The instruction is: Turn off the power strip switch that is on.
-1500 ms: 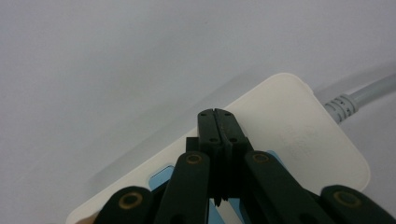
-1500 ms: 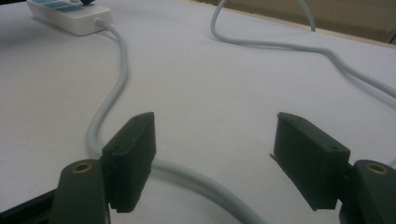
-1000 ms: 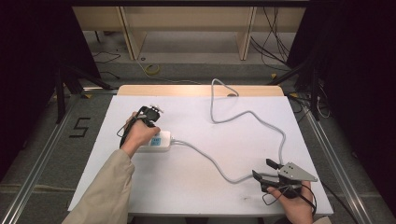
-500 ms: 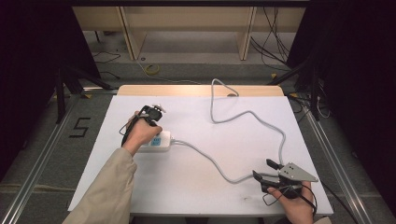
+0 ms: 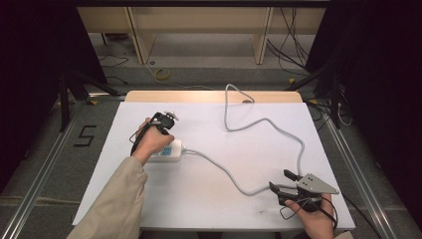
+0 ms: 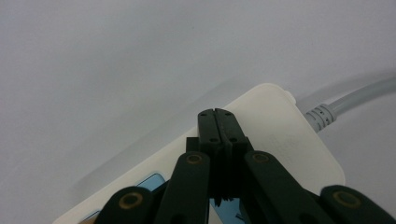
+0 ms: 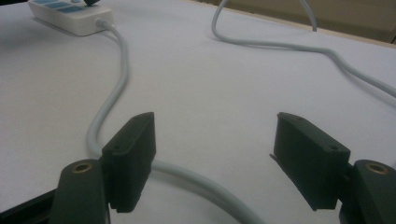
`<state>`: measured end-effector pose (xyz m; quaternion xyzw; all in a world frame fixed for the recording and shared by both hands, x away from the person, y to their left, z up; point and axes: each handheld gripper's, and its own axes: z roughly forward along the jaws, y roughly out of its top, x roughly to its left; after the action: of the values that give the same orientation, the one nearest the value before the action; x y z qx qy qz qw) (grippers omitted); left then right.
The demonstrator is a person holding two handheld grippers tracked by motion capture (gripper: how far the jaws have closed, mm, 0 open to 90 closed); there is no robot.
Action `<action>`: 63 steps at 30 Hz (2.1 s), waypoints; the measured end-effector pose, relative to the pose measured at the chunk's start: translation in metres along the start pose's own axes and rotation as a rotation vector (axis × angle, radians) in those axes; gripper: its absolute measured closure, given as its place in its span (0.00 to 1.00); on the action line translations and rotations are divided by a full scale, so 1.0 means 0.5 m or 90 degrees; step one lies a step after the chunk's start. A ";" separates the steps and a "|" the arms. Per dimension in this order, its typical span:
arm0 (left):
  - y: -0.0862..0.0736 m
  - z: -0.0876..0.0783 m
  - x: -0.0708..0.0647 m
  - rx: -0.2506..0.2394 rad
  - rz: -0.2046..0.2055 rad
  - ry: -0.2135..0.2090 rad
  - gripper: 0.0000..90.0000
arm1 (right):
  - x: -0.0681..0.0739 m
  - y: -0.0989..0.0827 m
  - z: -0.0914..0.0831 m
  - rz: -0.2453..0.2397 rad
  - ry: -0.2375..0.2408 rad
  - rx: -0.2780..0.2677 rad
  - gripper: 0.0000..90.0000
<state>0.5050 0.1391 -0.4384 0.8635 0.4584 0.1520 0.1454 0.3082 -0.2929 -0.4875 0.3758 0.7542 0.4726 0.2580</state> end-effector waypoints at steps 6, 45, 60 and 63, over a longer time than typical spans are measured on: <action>0.000 0.000 0.002 0.000 -0.006 -0.003 1.00 | 0.000 0.000 0.000 -0.001 0.000 0.000 0.34; -0.001 0.001 -0.001 0.005 0.002 0.001 1.00 | 0.000 0.000 0.000 -0.001 0.000 0.001 0.34; 0.002 -0.009 0.002 -0.016 -0.012 -0.007 1.00 | 0.000 0.000 0.000 0.000 -0.001 0.000 0.34; 0.003 -0.010 0.004 -0.025 -0.015 -0.005 1.00 | -0.001 0.000 0.000 0.000 -0.001 0.001 0.34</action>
<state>0.5053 0.1404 -0.4330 0.8556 0.4649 0.1557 0.1659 0.3082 -0.2933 -0.4876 0.3767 0.7544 0.4715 0.2583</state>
